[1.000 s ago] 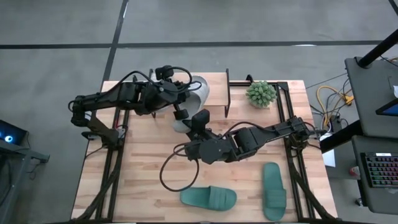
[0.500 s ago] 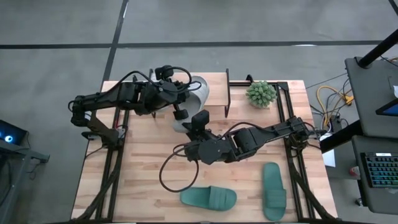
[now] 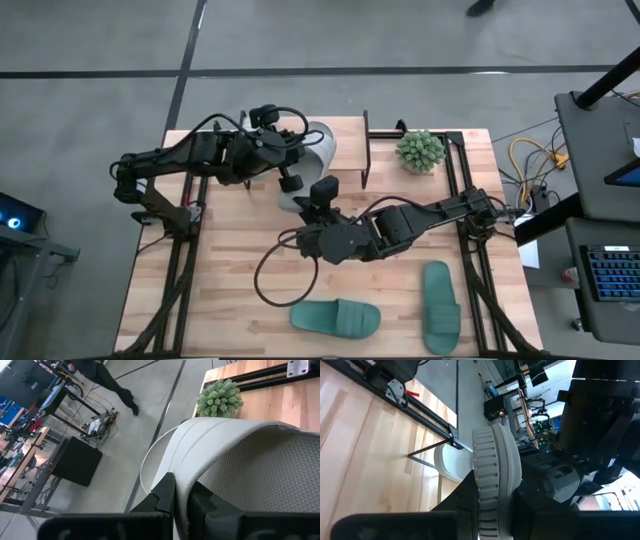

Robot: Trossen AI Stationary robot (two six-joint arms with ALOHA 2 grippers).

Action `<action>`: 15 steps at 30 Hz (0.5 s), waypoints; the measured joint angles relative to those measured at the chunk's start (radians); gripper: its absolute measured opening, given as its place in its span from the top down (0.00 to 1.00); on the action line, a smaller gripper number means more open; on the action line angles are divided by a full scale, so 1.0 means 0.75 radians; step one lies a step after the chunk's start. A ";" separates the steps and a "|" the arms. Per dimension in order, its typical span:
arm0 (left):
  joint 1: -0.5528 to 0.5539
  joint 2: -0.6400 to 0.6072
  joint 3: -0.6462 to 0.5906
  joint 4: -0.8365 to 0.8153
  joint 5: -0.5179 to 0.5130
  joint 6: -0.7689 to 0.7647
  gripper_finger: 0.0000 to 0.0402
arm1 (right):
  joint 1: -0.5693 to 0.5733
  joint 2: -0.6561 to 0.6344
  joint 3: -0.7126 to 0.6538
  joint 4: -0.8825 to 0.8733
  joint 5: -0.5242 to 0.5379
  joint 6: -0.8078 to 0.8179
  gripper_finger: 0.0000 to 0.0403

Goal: Pick and place slides into the shelf
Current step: Put the gray slipper on the shelf

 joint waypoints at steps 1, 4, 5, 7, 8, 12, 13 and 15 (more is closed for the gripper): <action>0.000 0.000 0.000 0.000 -0.002 0.000 1.00 | 0.000 0.000 0.000 0.000 0.001 0.000 0.85; 0.000 0.000 0.000 0.000 -0.010 -0.001 1.00 | 0.000 0.000 0.000 0.000 0.003 0.005 0.85; -0.001 0.000 0.000 0.000 -0.015 -0.001 1.00 | 0.000 0.000 0.000 0.000 0.004 0.013 0.85; -0.001 -0.002 0.000 0.000 -0.036 -0.003 1.00 | 0.000 0.000 0.000 0.000 0.005 0.038 0.85; -0.001 -0.004 0.000 0.000 -0.042 -0.004 1.00 | 0.000 0.000 0.000 0.000 0.006 0.047 0.85; -0.001 -0.023 -0.002 0.001 -0.045 -0.010 1.00 | -0.001 0.000 0.001 0.010 0.006 0.054 0.85; -0.001 -0.029 -0.002 0.002 -0.045 -0.004 0.99 | -0.001 0.000 0.002 0.011 0.005 0.055 0.85; -0.001 -0.040 -0.003 0.004 -0.045 0.016 0.97 | -0.001 0.000 0.002 0.010 0.006 0.057 0.85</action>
